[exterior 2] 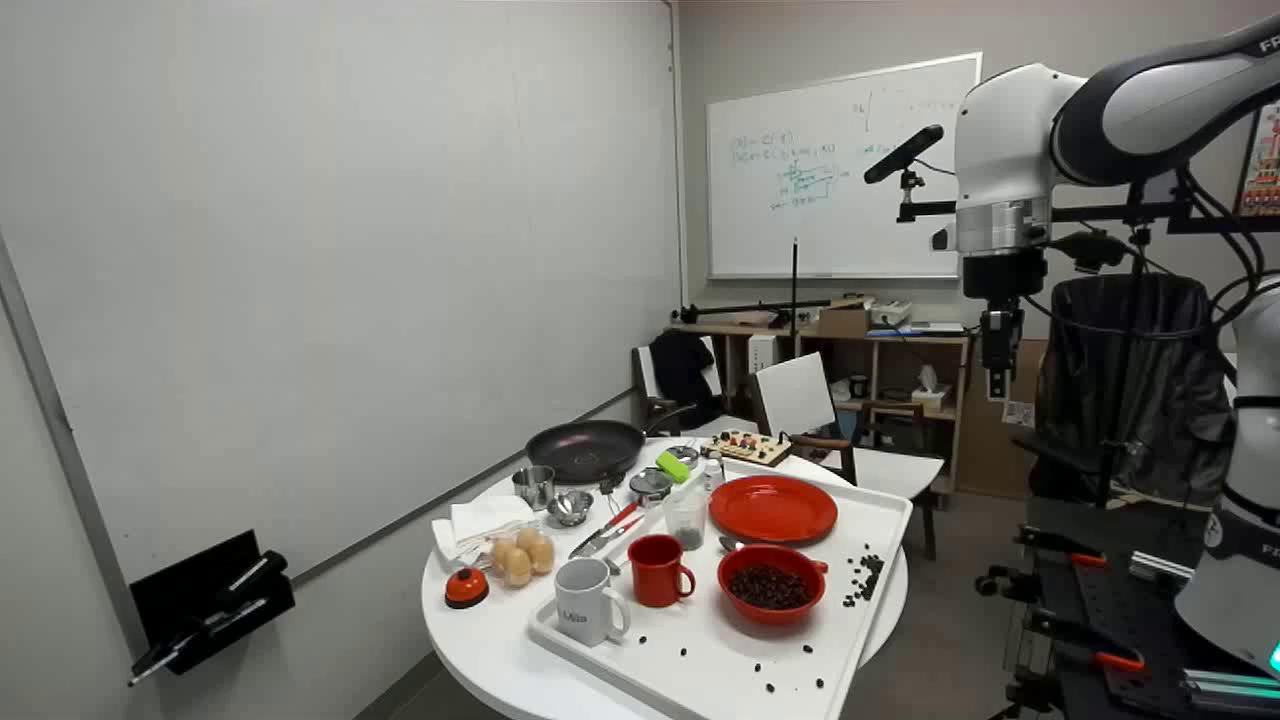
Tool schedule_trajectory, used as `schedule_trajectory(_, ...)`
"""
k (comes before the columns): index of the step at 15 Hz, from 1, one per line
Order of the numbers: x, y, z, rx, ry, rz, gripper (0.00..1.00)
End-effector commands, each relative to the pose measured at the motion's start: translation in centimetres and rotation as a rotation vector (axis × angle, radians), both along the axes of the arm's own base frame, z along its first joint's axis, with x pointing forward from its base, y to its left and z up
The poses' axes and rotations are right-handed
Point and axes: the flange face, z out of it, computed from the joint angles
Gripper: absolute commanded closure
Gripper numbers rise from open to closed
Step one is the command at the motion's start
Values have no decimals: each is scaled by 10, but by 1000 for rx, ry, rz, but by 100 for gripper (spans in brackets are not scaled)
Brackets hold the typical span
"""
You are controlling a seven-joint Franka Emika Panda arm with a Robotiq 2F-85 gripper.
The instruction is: Put the red bowl on the red plate
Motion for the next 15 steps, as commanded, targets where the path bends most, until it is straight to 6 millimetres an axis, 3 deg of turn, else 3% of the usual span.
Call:
schedule_trajectory(1,0,0,-2,0,6,0,0)
schedule_trajectory(9,4,-1,-8,-39,18,-14,0)
schedule_trajectory(12,24,-2,-10,-88,-43,-8,0)
schedule_trajectory(15,62,-1,-40,-166,-54,21,0)
